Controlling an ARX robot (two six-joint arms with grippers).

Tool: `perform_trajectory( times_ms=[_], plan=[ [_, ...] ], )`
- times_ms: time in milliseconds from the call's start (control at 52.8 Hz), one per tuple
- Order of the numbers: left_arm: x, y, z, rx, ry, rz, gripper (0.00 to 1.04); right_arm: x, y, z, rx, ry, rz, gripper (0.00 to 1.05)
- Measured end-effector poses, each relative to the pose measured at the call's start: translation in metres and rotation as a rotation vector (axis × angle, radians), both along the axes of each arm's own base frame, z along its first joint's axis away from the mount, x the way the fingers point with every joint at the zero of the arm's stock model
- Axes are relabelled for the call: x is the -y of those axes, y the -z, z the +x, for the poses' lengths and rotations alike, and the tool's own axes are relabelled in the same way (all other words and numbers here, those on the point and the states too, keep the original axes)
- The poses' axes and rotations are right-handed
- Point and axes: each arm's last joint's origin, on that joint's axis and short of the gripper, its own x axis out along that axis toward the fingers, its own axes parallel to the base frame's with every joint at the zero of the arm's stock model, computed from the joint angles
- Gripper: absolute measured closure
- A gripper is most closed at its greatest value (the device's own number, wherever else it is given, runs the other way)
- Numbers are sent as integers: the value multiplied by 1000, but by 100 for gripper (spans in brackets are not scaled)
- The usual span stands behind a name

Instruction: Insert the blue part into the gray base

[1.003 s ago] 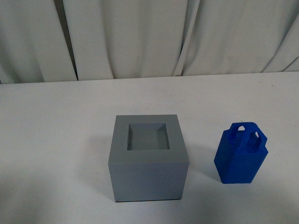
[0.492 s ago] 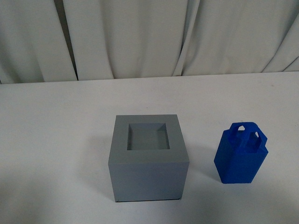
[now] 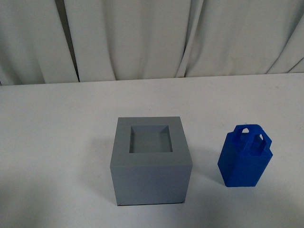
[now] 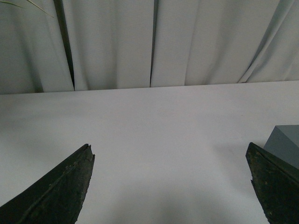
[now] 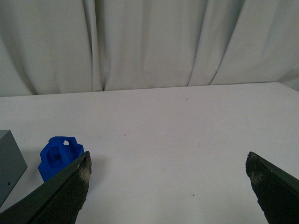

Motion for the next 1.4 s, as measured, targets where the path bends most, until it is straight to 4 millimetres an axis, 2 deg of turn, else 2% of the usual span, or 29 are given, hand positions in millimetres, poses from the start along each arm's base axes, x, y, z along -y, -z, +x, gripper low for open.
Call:
perform_trajectory(
  times_ms=[417,473,568,625,738,909,1041,1098,1269,1401],
  plan=[
    [0,0,0,0,0,0,6,0,0,0,0,0,0,7],
    [0,0,0,0,-2,0,6,0,1,1,-50,-129,-37,7],
    [0,0,0,0,-1,0,6,4,2,9,-158,-537,-110,7],
    [0,0,0,0,0,0,6,4,-6,15,-141,-633,-119,7],
    [0,0,0,0,0,0,6,6,-38,44,-119,-624,-189,7],
    [0,0,0,0,-1,0,6,5,-55,83,-214,-676,-203,7],
    [0,0,0,0,0,0,6,1,-73,130,-348,-752,-277,7],
    [0,0,0,0,0,0,6,-3,-79,144,-400,-826,-284,7],
    [0,0,0,0,0,0,6,-15,-99,183,-487,-919,-523,7],
    [0,0,0,0,0,0,6,-25,-104,199,-576,-1002,-662,7]
  ],
)
